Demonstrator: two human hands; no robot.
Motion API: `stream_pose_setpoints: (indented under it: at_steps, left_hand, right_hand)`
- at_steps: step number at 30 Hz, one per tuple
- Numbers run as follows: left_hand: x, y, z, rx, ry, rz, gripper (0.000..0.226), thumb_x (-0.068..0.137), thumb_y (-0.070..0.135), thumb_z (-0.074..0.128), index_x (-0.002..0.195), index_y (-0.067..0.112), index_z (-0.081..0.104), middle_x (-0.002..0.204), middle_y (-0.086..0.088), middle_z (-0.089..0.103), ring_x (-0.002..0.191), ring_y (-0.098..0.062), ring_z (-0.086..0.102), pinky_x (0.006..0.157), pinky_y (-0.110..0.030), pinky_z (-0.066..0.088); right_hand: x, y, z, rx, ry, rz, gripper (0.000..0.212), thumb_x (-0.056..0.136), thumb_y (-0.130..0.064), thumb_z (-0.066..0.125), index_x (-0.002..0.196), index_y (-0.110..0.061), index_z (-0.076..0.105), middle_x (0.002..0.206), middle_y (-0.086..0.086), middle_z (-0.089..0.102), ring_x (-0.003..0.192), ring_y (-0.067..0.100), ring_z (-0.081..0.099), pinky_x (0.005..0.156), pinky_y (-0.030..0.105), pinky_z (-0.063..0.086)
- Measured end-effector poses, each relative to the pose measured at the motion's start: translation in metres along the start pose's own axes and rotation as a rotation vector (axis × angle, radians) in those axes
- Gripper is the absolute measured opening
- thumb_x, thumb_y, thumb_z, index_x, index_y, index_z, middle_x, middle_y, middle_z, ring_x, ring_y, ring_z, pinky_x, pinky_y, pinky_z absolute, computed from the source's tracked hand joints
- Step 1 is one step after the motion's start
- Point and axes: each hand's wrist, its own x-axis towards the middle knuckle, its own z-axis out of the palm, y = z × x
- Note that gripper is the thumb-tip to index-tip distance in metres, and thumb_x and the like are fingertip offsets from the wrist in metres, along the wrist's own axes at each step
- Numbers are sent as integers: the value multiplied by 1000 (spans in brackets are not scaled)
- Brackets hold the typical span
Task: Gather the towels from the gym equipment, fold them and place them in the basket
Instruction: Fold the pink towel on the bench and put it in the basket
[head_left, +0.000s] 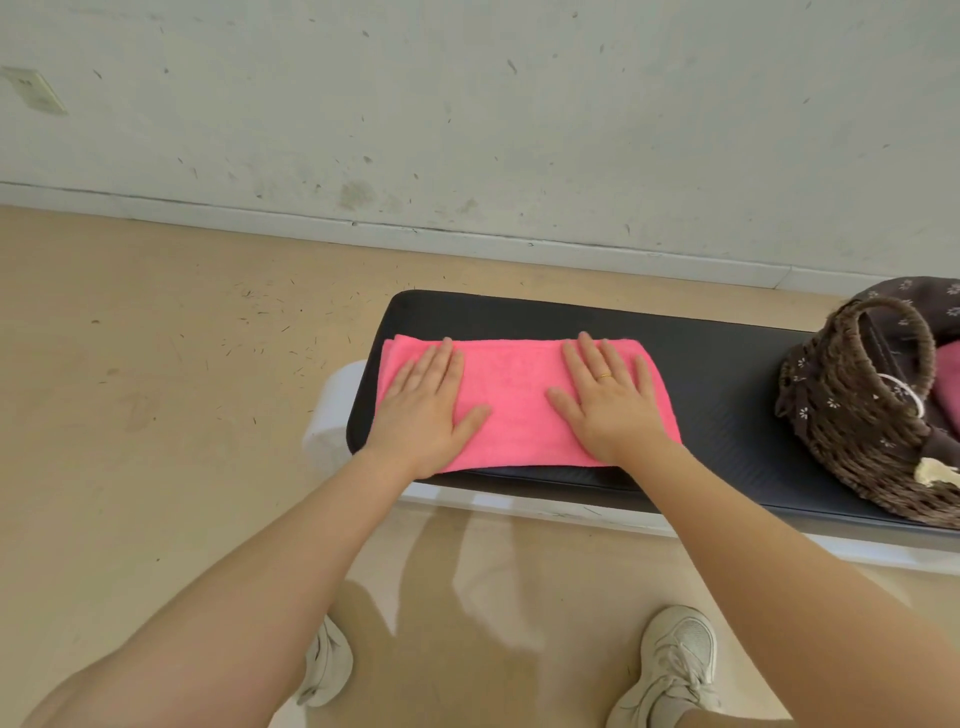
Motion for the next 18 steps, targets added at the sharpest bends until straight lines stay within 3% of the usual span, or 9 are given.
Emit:
stream_pose_setpoints:
  at_steps: [3,5,8,11,13,16,18]
  left_hand:
    - [-1,-3,-1,29,-39,-43,93,84,71,22,147,11,-12,156,-7,-17,145,-19,-12,117,-33,-7]
    - [-1,2,-5,39,-76,-61,105,78,77,28,146,10,-14,155,-8,-20,145,-21,-13,117,-35,-8]
    - [-1,13,-10,33,-105,-93,115,71,82,34,146,10,-16,154,-10,-22,144,-23,-16,116,-36,-11]
    - [1,26,-10,4,-50,-26,109,74,80,34,147,14,-13,155,-6,-22,144,-20,-16,116,-36,-11]
    - [4,40,-7,-26,-41,69,96,81,73,31,148,18,-9,156,-2,-19,144,-17,-15,115,-35,-12]
    - [13,68,-4,-44,-50,198,78,90,63,26,149,21,-3,157,1,-13,145,-15,-12,116,-34,-10]
    - [22,87,-3,-29,-55,252,75,91,61,25,149,23,-3,158,2,-11,145,-15,-11,117,-35,-9]
  right_hand:
    - [-9,18,-3,59,31,227,64,97,-50,14,151,-18,-1,160,1,-4,147,22,-2,117,46,-2]
    - [-18,23,-9,115,78,337,65,98,-47,23,149,-9,9,157,10,12,144,28,13,115,47,14]
    - [-26,18,-19,204,131,421,58,96,-38,41,139,-2,28,141,18,36,128,35,36,99,45,37]
    - [-21,21,-32,558,63,560,55,90,-33,57,127,3,38,124,20,50,107,34,50,82,41,43]
    - [-20,29,-42,788,-22,596,55,84,-31,67,119,5,44,107,15,54,91,28,50,74,36,41]
    - [-26,37,-50,992,-189,577,52,77,-25,75,117,0,52,103,11,58,87,26,57,74,35,48]
    - [-29,42,-51,1083,-170,540,46,78,-18,73,117,0,56,101,11,61,80,22,59,69,32,50]
